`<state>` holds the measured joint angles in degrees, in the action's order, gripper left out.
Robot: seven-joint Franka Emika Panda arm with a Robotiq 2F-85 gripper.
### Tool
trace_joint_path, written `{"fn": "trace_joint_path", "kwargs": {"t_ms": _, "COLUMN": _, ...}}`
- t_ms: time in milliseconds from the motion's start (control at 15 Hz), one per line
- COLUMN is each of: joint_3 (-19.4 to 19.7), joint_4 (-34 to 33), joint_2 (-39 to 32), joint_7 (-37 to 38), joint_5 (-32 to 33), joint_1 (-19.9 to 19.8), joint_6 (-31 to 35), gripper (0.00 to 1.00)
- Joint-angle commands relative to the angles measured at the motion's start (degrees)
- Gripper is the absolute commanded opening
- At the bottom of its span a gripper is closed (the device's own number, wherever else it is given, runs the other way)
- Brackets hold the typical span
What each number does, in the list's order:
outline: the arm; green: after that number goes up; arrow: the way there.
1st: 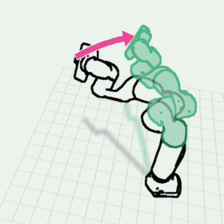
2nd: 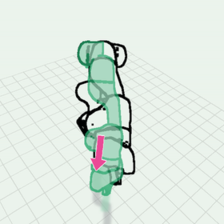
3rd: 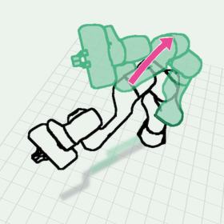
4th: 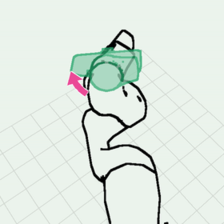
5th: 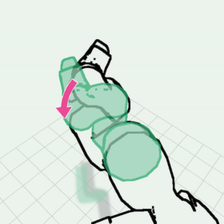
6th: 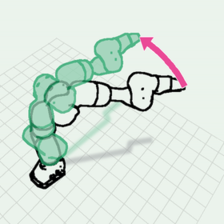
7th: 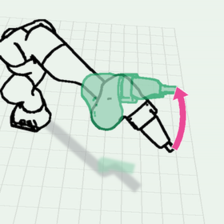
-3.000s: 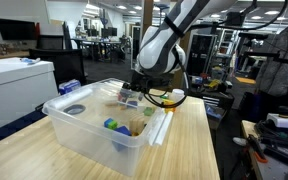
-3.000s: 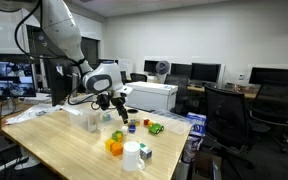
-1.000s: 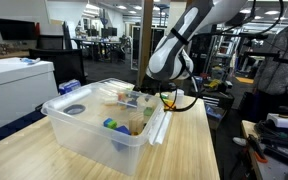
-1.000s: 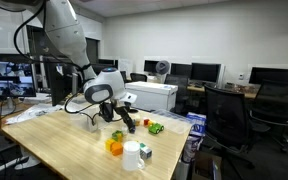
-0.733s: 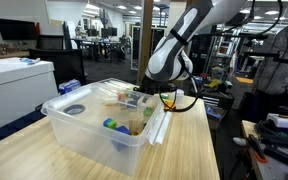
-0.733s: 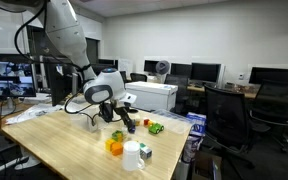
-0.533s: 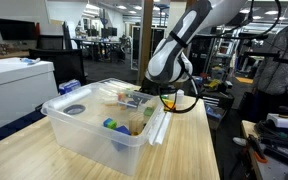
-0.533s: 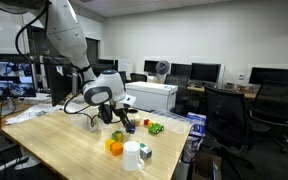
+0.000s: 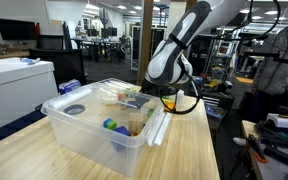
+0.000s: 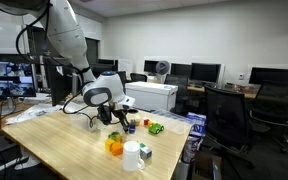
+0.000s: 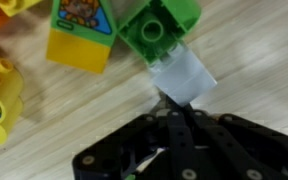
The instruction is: Move the clear storage box a little to the left, pick up the white lego block from the table and put it in the clear storage container, pick up the blue lego block from the table and put it in the clear storage container
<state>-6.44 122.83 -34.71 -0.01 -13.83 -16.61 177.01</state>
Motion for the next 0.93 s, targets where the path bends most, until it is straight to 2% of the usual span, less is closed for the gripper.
{"fn": "trace_joint_path", "kwargs": {"t_ms": 0, "joint_3": 0.3, "joint_4": 2.7, "joint_2": 1.7, "joint_7": 1.2, "joint_5": 0.3, "joint_1": 0.6, "joint_6": 0.5, "gripper": 0.37}}
{"fn": "trace_joint_path", "kwargs": {"t_ms": 133, "joint_3": -1.7, "joint_4": 3.1, "joint_2": 2.4, "joint_7": 0.1, "joint_5": 0.2, "joint_1": -1.0, "joint_6": 1.1, "gripper": 0.51}}
{"fn": "trace_joint_path", "kwargs": {"t_ms": 200, "joint_3": -2.0, "joint_4": 3.4, "joint_2": 3.0, "joint_7": 0.1, "joint_5": 0.1, "joint_1": -1.0, "joint_6": 1.3, "gripper": 0.62}}
{"fn": "trace_joint_path", "kwargs": {"t_ms": 333, "joint_3": 0.4, "joint_4": 3.5, "joint_2": 3.3, "joint_7": 1.1, "joint_5": 0.7, "joint_1": 1.3, "joint_6": 0.9, "gripper": 0.75}}
{"fn": "trace_joint_path", "kwargs": {"t_ms": 533, "joint_3": -1.1, "joint_4": 4.1, "joint_2": 3.2, "joint_7": 0.3, "joint_5": 0.3, "joint_1": 0.0, "joint_6": 0.8, "gripper": 0.99}}
{"fn": "trace_joint_path", "kwargs": {"t_ms": 867, "joint_3": -1.3, "joint_4": 7.6, "joint_2": 3.2, "joint_7": 0.5, "joint_5": 0.5, "joint_1": 0.6, "joint_6": 1.6, "gripper": 1.00}}
